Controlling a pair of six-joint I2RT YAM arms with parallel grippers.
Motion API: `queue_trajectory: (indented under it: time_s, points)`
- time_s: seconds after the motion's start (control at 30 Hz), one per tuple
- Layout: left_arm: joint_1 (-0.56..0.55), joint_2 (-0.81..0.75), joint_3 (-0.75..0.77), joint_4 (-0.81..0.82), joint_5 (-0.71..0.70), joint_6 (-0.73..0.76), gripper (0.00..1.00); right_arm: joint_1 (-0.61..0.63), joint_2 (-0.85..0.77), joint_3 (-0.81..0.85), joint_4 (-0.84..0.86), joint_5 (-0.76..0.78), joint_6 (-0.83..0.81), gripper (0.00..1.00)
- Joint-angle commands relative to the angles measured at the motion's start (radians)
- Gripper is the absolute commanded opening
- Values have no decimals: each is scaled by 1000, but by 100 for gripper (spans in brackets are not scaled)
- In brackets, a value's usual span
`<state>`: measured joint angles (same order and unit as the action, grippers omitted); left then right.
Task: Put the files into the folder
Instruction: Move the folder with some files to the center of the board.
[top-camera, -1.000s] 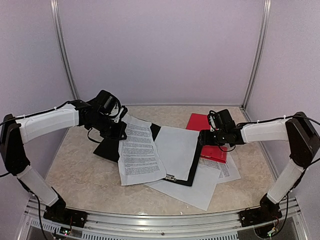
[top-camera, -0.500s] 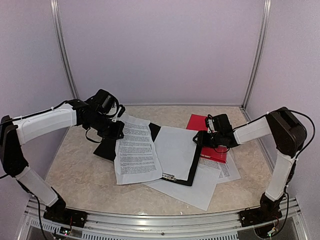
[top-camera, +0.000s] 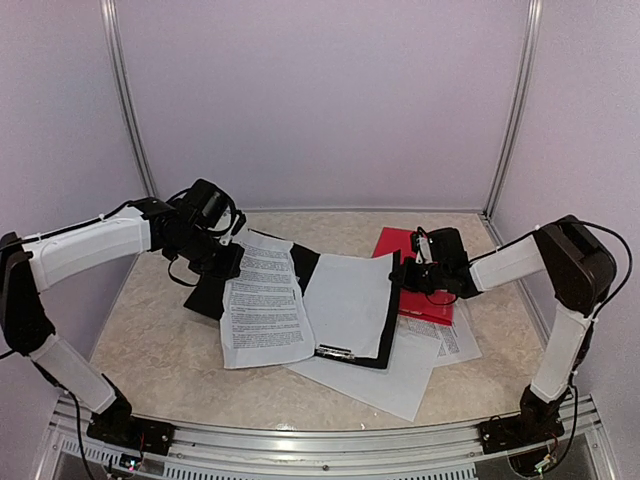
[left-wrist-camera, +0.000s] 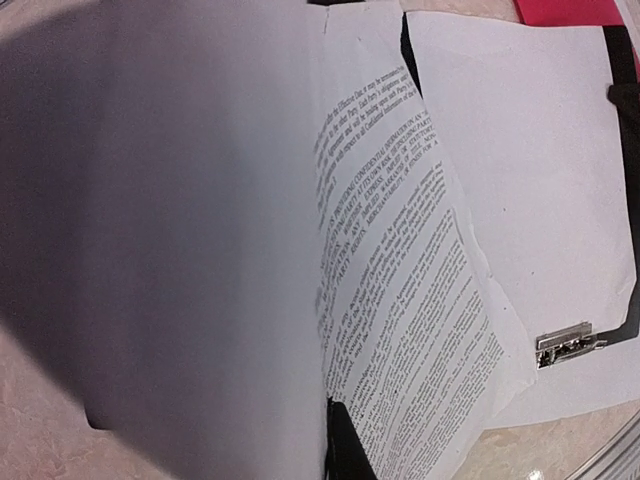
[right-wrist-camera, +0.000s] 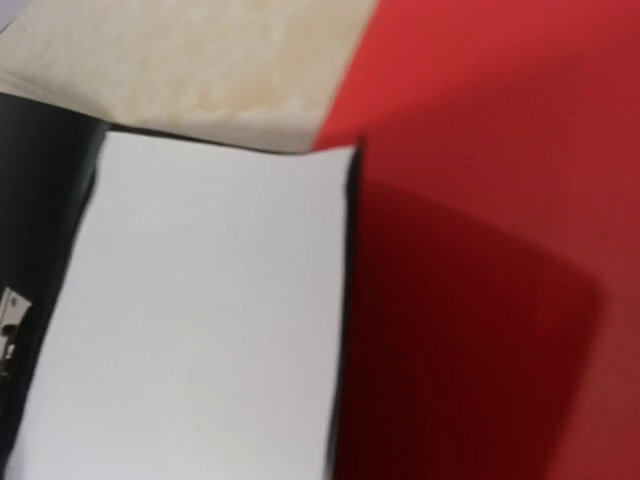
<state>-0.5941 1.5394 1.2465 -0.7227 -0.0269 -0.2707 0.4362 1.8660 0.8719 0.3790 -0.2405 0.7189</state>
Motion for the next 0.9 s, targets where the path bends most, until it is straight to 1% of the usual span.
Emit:
queue_trajectory:
  time_s: [0.0, 0.03, 0.13, 0.27, 0.33, 0.4, 0.6, 0.77, 0.87]
  points:
    - [7, -74, -5, -22, 20, 41, 0, -9, -99, 40, -207, -8, -131, 0]
    - [5, -83, -5, -24, 52, 45, 0, -10, -117, 59, -261, -8, -160, 0]
    - [4, -103, -3, -37, 84, 60, 0, -9, -182, 89, -400, -7, -233, 0]
    - [1, -104, 11, -59, 97, 74, 0, -11, -262, 130, -567, 64, -319, 0]
    - [-2, -96, 19, -68, 108, 80, 0, -13, -282, 157, -667, 103, -369, 0]
    - [-4, -84, 27, -74, 120, 86, 0, -17, -297, 177, -725, 131, -405, 0]
    - [-7, -26, 62, -100, 163, 110, 0, -37, -290, 248, -869, 206, -512, 0]
    - [-7, 30, 99, -114, 199, 133, 0, -81, -277, 279, -900, 184, -574, 0]
    - [-7, 61, 126, -117, 213, 154, 0, -95, -244, 319, -931, 197, -618, 0]
